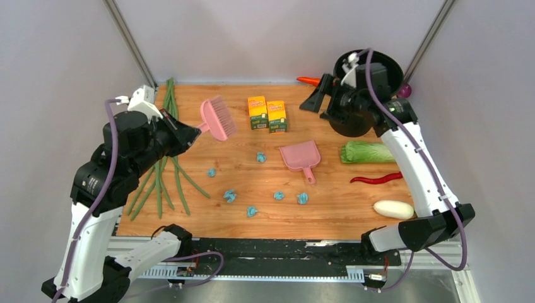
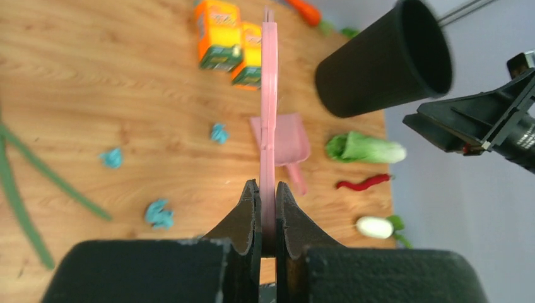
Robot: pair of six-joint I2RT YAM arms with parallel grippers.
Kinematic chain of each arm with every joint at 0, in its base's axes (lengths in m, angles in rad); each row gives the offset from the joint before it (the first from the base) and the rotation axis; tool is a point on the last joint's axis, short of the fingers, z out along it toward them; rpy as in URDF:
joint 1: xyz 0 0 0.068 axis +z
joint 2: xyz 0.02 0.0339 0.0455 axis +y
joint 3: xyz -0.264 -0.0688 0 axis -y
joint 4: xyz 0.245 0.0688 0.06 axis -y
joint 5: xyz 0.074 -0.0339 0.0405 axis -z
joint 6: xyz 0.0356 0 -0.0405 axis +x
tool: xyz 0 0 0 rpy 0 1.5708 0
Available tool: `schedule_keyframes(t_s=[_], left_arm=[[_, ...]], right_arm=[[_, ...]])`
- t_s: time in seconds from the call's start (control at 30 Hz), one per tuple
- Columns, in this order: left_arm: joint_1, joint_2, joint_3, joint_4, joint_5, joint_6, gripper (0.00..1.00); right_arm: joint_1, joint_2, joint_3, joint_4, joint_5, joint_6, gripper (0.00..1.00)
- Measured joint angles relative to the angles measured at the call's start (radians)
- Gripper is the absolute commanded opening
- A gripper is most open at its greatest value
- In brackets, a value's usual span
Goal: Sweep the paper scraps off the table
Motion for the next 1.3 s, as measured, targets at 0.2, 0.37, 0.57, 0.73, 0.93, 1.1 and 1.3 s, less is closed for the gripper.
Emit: schedule_keyframes(t_s=[0.2,0.37,0.57,0.73,0.93,1.1,1.3], left_arm=[[0.0,-0.052,-0.143,-0.096,-0.021,0.008,0.0],[0.0,-0.079,-0.199,-0.14,-0.026,0.016,0.0],[0.0,-0.102,-0.213,-0.161,-0.028,0.03,0.0],[0.0,-0.13,-0.232,-0.168,-0.032,0.032,0.0],[0.0,-0.143,-0.251,-0.177,-0.034,0.042,0.0],[0.0,-0.145,-0.252,-0.195,-0.05,0.049,0.0],[0.0,-0.147,-0.258,-0.197,-0.056,0.05,0.0]], right_arm=[[0.156,0.0,-0.22,-0.173,0.238,-0.128,0.9],[0.216,-0.004,-0.421,-0.183,0.364,-0.178,0.9],[0.223,0.032,-0.563,-0.141,0.429,-0.231,0.85],[0.224,0.075,-0.576,-0.082,0.426,-0.274,0.78],[0.237,0.135,-0.576,-0.023,0.397,-0.309,0.71],[0.256,0.189,-0.581,0.004,0.388,-0.327,0.7],[0.263,0.208,-0.608,0.048,0.381,-0.343,0.69]])
